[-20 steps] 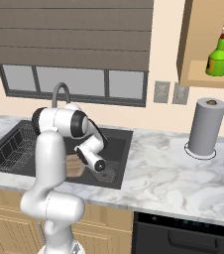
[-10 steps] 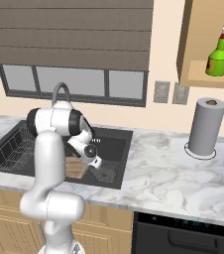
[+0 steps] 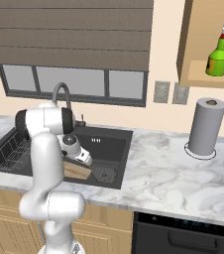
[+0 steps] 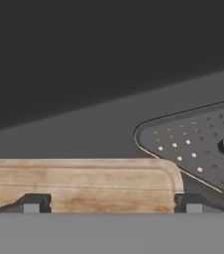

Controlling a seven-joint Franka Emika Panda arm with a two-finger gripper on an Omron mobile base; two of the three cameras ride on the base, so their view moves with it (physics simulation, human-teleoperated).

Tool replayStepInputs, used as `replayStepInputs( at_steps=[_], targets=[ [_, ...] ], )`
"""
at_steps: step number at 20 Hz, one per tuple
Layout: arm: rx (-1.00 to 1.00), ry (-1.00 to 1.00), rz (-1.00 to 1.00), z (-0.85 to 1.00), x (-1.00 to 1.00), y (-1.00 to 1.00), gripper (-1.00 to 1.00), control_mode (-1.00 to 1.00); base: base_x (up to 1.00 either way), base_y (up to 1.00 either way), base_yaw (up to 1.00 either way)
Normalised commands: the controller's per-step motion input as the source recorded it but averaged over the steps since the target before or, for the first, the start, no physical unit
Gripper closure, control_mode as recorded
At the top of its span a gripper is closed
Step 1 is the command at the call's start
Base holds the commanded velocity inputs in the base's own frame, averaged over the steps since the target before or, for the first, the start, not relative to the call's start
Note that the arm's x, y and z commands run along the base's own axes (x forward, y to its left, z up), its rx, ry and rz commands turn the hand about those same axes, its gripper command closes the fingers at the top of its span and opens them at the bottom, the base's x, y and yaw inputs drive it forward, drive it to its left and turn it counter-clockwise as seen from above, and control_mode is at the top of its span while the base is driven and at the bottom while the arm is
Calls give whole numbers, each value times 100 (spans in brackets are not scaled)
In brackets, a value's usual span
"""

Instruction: Move the cutting board and knife to the sink. Then move spray from the cabinet to the counter.

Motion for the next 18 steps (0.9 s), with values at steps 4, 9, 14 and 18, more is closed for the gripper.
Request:
replayStepInputs(
  at_steps=[4, 9, 14, 18],
  targets=[
    [0, -18, 0, 68, -36, -3, -100, -100, 0, 0, 0],
    [0, -23, 0, 52, -32, -38, -100, -100, 0, 0, 0],
    [0, -13, 0, 40, -8, -60, -100, -100, 0, 0, 0],
    [0, -8, 0, 43, -8, -64, -100, -100, 0, 0, 0]
  ],
)
